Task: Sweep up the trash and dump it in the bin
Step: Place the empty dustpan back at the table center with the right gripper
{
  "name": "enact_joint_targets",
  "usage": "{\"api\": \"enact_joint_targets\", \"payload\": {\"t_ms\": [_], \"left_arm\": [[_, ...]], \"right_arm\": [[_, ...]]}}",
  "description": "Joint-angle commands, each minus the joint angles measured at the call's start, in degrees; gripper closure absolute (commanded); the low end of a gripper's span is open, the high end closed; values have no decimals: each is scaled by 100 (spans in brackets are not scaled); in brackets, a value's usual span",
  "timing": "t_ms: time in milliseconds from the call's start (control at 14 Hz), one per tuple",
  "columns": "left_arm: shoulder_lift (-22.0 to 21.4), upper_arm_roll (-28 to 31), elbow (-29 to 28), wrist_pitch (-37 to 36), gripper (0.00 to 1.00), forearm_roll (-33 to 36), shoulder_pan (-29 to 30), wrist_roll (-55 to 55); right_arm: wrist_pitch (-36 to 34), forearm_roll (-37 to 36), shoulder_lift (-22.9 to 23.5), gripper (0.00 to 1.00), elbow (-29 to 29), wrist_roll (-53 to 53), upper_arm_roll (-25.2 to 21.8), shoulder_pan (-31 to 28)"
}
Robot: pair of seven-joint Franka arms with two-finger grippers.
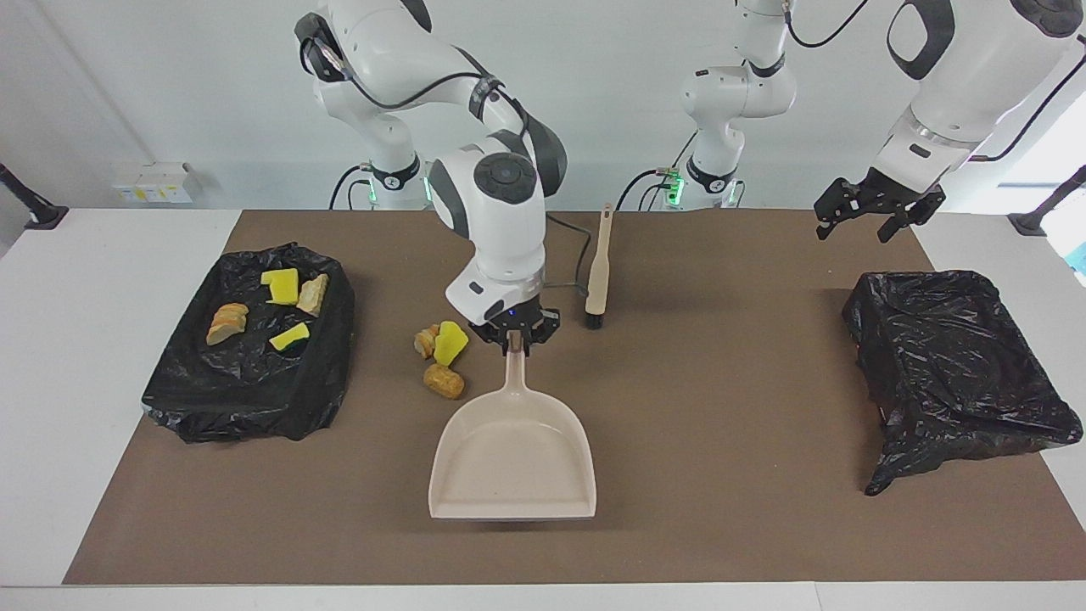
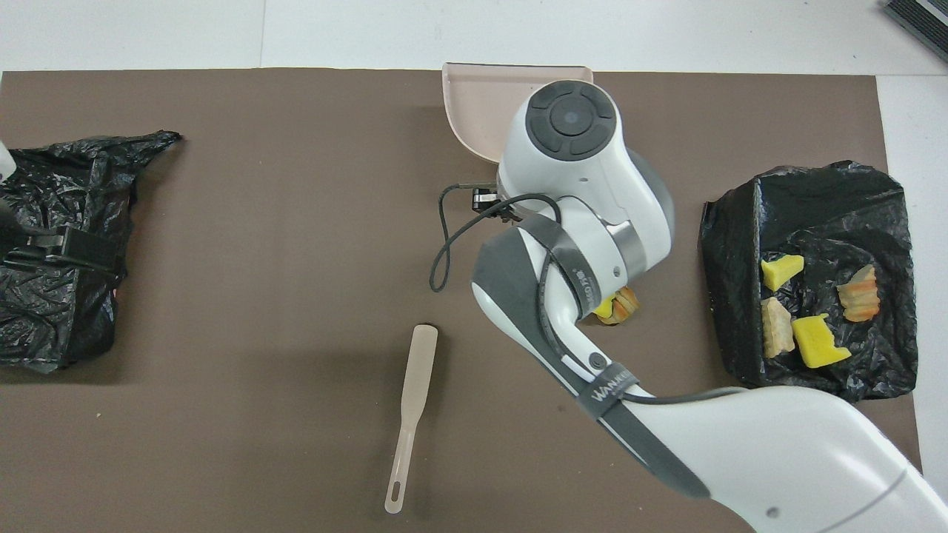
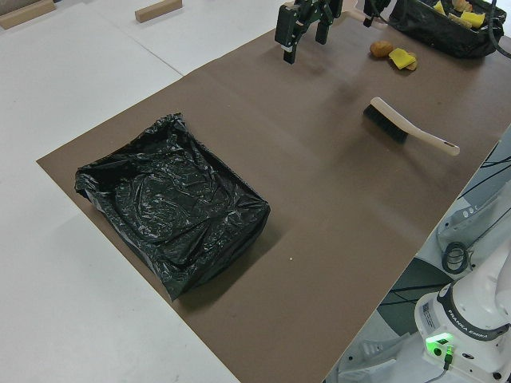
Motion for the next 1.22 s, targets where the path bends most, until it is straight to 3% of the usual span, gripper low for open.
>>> {"api": "enact_joint_targets", "payload": {"t_ms": [0,430,645,788,1147], "left_arm": [[2,-21,37,-100,0,118,7,57],[-68,-21,-78,-65,0,118,7,57],[-112,-21,-165,-22,0,118,7,57],[-138,-21,-235,5,0,109,7,57],[-156,-30,-280,58,0,109,7,66]], "right_arm": [[417,23,667,100,545,364,-17,359],[552,120,661,100,501,329,71,439],[533,225,512,100,168,347,97,562],[612,190,642,100,97,382,80,894],[665,120,713,100,97,355,45,756]]}}
